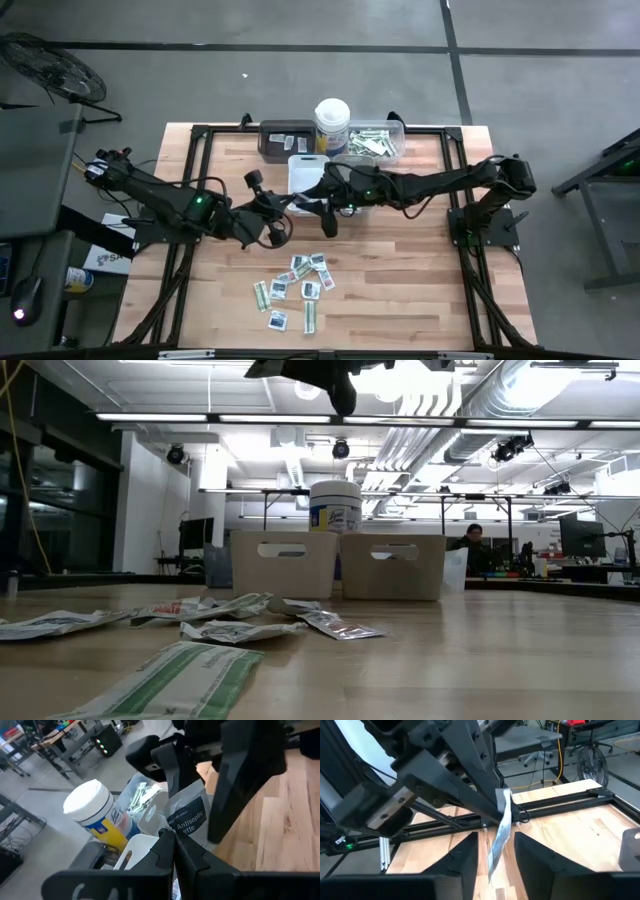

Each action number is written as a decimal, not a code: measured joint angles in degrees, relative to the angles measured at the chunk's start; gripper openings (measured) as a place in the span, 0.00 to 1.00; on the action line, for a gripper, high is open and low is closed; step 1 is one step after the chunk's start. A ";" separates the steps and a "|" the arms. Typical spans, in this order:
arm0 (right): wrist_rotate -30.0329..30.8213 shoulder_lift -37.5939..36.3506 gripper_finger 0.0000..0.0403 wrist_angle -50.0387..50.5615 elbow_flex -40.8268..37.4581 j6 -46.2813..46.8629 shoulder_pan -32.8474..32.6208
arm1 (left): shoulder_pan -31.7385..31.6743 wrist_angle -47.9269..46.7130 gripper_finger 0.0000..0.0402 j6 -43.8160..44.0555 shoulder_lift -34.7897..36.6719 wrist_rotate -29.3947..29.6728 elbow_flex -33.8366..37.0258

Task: Pick & Place First Aid Supplies
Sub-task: Put the wipe into the gray bin, then put the band aid into the transparent bin

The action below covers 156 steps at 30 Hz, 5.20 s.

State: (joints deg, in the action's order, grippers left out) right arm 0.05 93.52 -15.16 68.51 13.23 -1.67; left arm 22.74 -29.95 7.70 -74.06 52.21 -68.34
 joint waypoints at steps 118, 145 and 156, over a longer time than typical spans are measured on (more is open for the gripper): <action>8.59 -18.37 0.36 63.32 0.02 12.07 -3.02 | 10.67 -8.66 0.46 48.14 -20.09 -56.84 12.44; 8.47 -18.32 0.36 64.39 0.02 9.48 -3.52 | 10.62 -4.38 0.16 49.35 -30.08 -57.43 12.09; 8.58 -18.32 0.36 65.48 0.00 9.27 -6.98 | 10.71 -3.86 0.00 47.97 -26.96 -58.16 12.46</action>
State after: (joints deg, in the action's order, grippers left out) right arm 8.62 75.20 50.33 68.51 22.50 -8.66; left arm 33.45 -33.81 55.67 -101.02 -5.95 -55.88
